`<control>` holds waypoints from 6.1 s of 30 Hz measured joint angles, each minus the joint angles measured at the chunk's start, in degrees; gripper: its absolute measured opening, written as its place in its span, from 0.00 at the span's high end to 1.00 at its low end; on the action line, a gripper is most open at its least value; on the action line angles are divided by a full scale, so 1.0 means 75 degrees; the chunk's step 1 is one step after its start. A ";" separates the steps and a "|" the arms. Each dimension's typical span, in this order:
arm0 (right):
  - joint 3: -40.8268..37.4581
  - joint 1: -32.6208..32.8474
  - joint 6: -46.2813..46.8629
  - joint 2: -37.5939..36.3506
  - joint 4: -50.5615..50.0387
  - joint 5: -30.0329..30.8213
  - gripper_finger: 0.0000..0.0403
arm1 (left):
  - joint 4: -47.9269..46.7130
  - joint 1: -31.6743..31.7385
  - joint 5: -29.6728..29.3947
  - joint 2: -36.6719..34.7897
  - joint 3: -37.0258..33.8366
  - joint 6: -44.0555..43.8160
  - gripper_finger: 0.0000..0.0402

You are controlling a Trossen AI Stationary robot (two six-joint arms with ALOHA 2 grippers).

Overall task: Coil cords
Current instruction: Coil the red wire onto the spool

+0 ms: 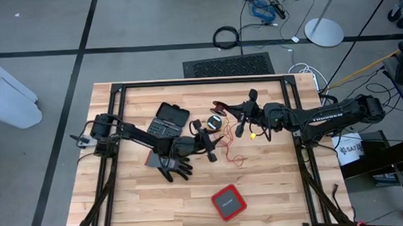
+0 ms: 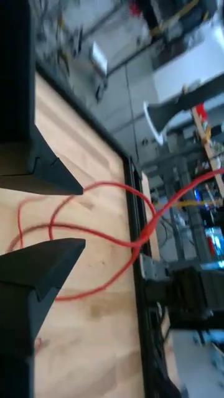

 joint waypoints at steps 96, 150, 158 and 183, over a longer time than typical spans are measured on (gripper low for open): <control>0.0000 -0.0099 -0.0224 -0.1859 -0.0024 -0.1361 1.00 | 0.0838 0.0606 0.2438 0.0125 0.1673 -0.0856 0.45; 0.0006 -0.0099 -0.0207 -0.1673 -0.0019 -0.1358 1.00 | -0.0369 0.1057 0.3595 0.0959 0.2602 -0.1206 0.90; 0.0006 -0.0099 -0.0201 -0.1673 -0.0383 -0.1384 1.00 | -0.1267 0.1377 0.3079 0.0959 0.2602 -0.1261 0.99; 0.0000 -0.0102 -0.0280 -0.1786 -0.2644 -0.0991 1.00 | -0.6272 0.2133 0.1944 -0.1623 0.2084 -0.0664 1.00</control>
